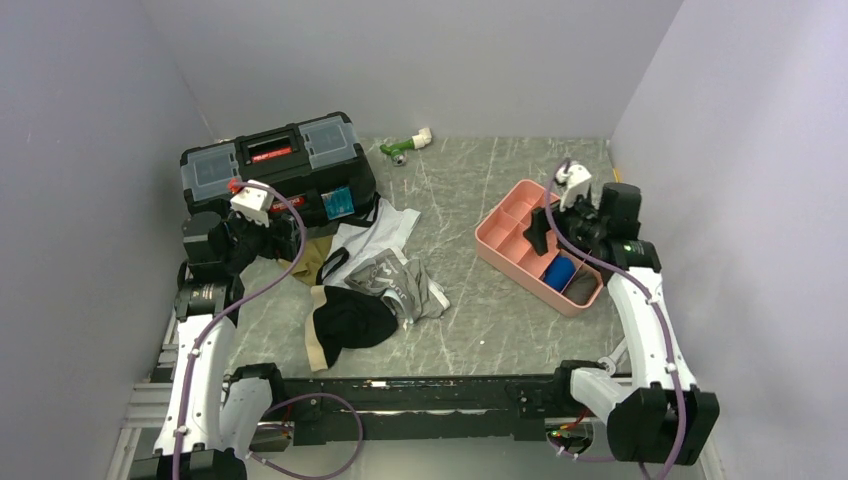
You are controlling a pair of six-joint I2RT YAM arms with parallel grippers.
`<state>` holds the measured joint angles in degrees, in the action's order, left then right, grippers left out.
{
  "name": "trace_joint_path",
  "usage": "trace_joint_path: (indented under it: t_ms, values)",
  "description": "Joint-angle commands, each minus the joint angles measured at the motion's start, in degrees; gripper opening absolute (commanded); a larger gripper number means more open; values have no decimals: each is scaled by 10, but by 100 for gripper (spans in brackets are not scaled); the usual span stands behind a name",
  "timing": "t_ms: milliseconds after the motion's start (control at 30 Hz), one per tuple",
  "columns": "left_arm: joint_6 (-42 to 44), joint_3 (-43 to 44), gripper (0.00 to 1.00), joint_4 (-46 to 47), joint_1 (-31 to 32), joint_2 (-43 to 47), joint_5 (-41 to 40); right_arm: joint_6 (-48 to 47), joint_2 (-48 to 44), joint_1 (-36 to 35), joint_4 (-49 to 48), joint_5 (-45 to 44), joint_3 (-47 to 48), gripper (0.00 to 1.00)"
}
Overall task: Roll the underwear
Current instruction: Move the storage box to the center of the board.
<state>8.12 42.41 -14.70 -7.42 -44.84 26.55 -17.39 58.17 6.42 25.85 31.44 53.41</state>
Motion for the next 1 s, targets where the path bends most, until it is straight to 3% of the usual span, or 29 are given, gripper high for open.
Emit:
trace_joint_path:
  t_ms: [0,533,967]
  values:
    - [12,21,99,5,-4,7,19,-84,32,-51,79,-86,-14,93]
    - [19,23,99,3,-4,-8,24,-126,172,-121,73,-171,-62,63]
    - [25,42,99,-13,-5,-41,3,-136,333,-142,110,-176,75,8]
